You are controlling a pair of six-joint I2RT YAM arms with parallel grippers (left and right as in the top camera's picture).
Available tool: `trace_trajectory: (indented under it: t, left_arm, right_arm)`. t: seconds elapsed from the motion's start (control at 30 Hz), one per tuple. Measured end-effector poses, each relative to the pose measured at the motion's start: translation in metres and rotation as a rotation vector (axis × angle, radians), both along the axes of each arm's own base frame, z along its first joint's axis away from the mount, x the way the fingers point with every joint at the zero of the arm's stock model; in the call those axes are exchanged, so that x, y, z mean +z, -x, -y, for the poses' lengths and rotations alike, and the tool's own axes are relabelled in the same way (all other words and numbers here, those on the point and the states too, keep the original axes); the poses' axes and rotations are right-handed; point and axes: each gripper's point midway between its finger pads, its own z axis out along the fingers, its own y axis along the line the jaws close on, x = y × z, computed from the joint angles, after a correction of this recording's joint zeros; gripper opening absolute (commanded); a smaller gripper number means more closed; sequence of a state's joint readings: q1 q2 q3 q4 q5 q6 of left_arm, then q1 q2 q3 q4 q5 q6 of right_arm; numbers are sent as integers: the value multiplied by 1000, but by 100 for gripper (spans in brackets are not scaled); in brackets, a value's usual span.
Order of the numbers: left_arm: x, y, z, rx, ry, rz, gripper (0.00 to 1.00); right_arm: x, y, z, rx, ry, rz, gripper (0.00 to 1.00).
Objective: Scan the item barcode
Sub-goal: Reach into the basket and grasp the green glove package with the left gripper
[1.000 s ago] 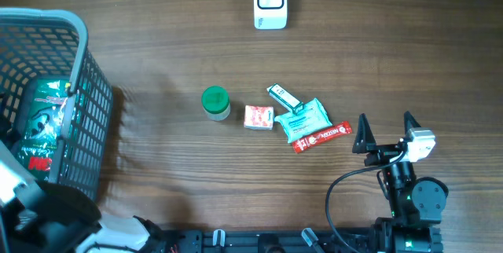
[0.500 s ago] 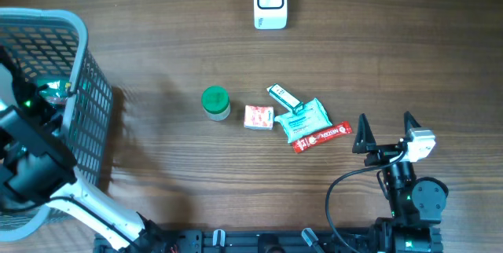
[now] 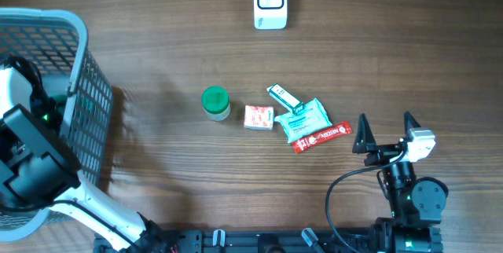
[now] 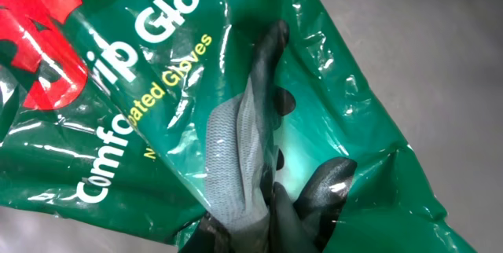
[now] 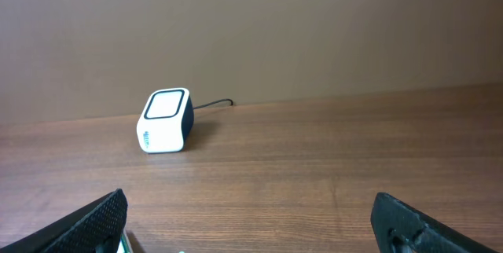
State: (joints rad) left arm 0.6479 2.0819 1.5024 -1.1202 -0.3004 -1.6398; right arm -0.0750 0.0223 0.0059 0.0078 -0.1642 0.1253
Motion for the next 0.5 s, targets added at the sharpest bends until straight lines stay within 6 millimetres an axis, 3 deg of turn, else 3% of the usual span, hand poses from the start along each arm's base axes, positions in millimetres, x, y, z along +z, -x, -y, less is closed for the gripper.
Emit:
trace_trajectory:
  t: [0.17, 0.2, 0.23, 0.3, 0.33, 0.37, 0.4, 0.43, 0.47, 0.5]
  left_arm:
    - [12, 2, 2, -163, 72, -26, 4]
    - [21, 0, 2, -201, 88, -20, 4]
    - [46, -11, -4, -261, 73, 20, 4]
    - [106, -27, -13, -316, -15, 127, 4]
    - [156, -33, -15, -339, -102, 224, 4]
    - [220, -34, -11, -365, -222, 353, 4]
    - [258, -30, -3, -383, -295, 427, 4]
    - [319, -18, 25, -436, -406, 559, 4]
    - [354, -12, 60, -522, -449, 663, 4]
    - [373, -11, 90, -614, -461, 730, 4]
  right_arm:
    - [0, 0, 0, 0, 0, 0, 100]
    - [0, 0, 0, 0, 0, 0, 100]
    - [0, 0, 0, 0, 0, 0, 100]
    - [0, 0, 0, 0, 0, 0, 99]
    - [0, 0, 0, 0, 0, 0, 100]
    - [0, 0, 0, 0, 0, 0, 100]
    - [0, 0, 0, 0, 0, 0, 100]
    - [0, 0, 0, 0, 0, 0, 100]
    - [0, 0, 0, 0, 0, 0, 100]
    - [0, 0, 0, 0, 0, 0, 100]
